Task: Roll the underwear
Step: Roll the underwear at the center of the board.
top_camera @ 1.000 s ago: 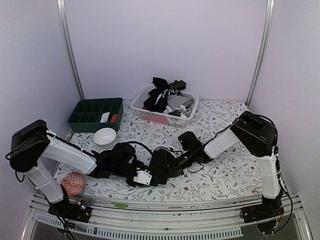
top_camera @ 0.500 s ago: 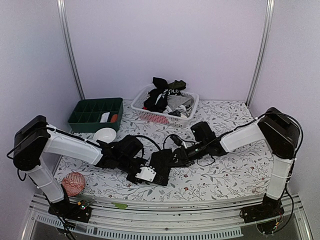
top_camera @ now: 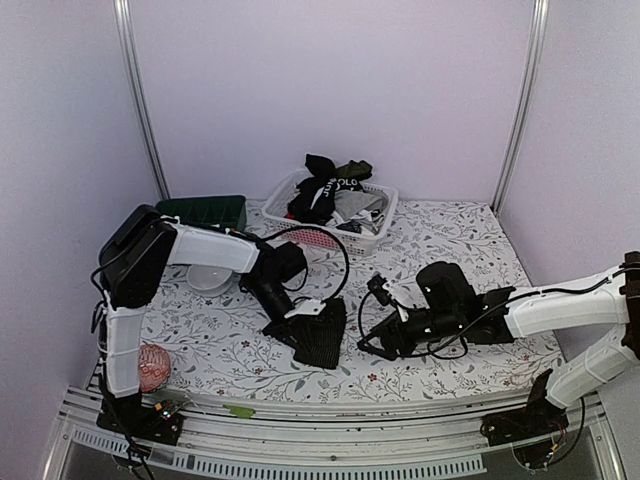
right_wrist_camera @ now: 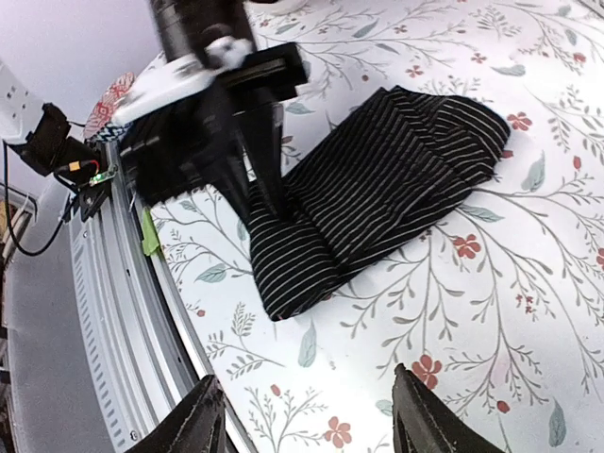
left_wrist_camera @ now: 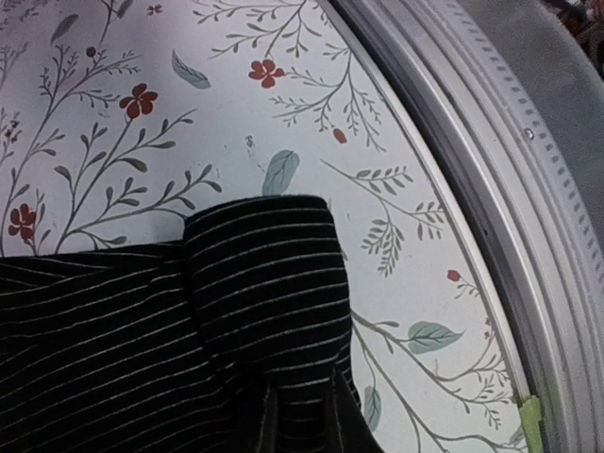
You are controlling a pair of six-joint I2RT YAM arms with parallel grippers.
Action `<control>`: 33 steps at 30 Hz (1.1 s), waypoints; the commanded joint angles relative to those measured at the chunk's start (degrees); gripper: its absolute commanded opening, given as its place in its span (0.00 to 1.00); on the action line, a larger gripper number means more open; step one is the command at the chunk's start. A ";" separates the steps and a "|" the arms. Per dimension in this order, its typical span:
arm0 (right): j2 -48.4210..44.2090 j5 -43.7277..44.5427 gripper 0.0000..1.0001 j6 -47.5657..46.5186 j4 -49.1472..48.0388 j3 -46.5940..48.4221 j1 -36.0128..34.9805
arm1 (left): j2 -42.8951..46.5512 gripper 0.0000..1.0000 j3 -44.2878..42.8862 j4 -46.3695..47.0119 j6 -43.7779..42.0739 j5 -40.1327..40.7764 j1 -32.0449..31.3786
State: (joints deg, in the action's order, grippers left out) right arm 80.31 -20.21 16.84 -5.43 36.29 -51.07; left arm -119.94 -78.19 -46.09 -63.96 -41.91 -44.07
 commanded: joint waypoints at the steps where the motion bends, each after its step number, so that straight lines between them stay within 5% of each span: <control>1: -2.52 11.64 0.61 -4.64 1.70 0.35 -6.36 | -7.94 0.03 -2.65 -17.78 -3.02 -2.31 1.20; 13: 19.35 14.87 0.65 -26.83 1.23 19.26 -15.23 | -16.31 0.07 -9.71 -26.64 -4.91 -7.45 3.86; 26: 27.69 14.81 0.64 -28.62 0.41 21.74 -19.80 | -17.87 0.10 -11.28 -27.72 -4.81 -7.70 4.61; 33: 30.45 14.48 0.31 -28.02 1.90 22.27 -19.96 | -17.58 0.12 -11.37 -27.78 -5.03 -7.84 5.00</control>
State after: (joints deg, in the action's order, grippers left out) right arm 108.33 -4.93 -11.46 -4.95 58.00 -70.43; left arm -135.11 -90.04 -75.02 -68.55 -55.66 -39.81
